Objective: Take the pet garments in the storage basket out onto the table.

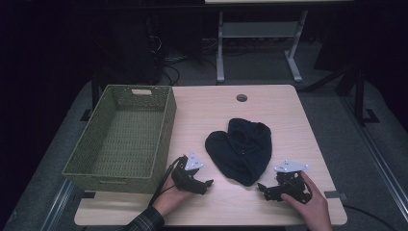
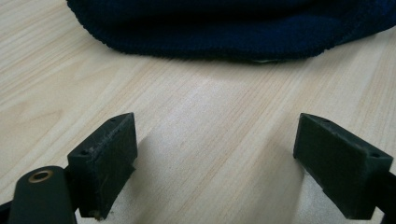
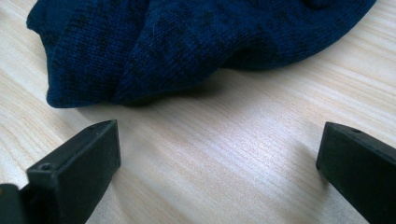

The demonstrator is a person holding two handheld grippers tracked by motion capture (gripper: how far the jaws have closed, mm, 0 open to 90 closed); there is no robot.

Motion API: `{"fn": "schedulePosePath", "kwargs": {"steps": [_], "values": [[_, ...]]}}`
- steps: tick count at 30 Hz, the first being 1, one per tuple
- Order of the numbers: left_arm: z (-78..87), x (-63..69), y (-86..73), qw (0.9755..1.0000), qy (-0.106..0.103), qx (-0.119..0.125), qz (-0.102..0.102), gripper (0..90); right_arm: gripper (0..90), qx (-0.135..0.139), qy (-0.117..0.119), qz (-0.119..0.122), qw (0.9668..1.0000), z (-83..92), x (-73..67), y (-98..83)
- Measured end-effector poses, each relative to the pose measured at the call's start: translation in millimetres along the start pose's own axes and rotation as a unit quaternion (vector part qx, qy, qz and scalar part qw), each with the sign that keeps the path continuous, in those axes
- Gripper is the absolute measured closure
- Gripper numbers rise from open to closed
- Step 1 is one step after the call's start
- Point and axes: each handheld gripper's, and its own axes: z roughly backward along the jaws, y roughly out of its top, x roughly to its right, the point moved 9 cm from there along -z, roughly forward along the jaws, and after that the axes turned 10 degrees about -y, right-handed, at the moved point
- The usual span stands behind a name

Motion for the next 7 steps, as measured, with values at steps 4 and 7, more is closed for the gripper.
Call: {"fn": "schedulePosePath", "kwargs": {"steps": [4,7], "values": [[0.0,0.0,0.0,1.0,0.0,0.0,0.0,12.9,0.0,0.0,0.0,0.0,1.0,0.0,0.0,0.0],[-0.1,0.0,0.1,1.0,0.0,0.001,0.0,12.9,0.0,0.0,0.001,0.001,1.0,0.0,0.0,0.0]]}}
